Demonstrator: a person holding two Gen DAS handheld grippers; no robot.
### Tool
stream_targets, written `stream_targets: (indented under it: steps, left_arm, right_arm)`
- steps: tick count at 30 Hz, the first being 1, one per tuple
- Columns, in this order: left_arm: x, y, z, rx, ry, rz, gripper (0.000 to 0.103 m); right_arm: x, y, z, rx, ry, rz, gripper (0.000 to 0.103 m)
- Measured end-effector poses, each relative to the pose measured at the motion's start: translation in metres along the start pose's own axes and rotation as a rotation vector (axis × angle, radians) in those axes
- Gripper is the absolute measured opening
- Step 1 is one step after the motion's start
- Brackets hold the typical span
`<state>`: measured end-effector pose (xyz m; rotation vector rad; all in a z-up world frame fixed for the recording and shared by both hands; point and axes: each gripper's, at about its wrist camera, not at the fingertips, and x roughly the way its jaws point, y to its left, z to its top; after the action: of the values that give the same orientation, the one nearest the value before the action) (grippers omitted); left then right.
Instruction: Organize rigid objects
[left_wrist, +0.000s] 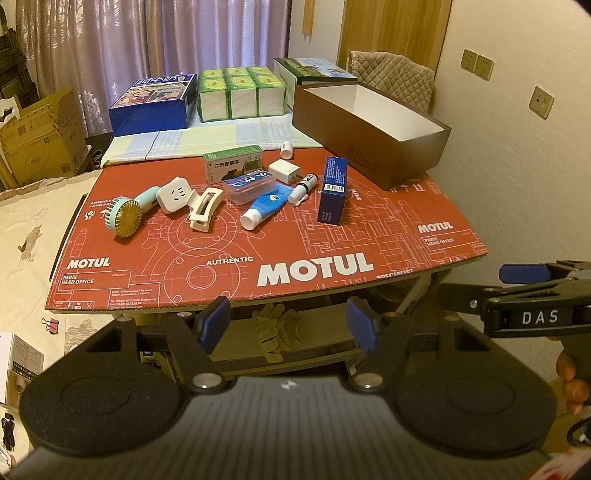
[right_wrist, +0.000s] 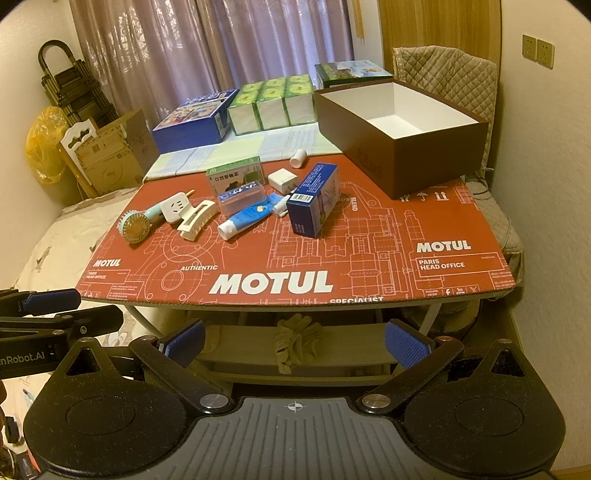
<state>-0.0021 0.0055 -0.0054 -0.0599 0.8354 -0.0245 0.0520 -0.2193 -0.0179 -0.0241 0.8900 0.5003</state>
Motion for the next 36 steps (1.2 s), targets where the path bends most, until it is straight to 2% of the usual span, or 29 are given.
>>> stream_targets:
  steps: [36]
  left_arm:
    - [0.0009, -0.0002, -0.0008, 0.0, 0.002, 0.004, 0.066]
  right_arm:
    - [0.0, -0.0051, 0.0015, -0.004, -0.001, 0.004, 0.101]
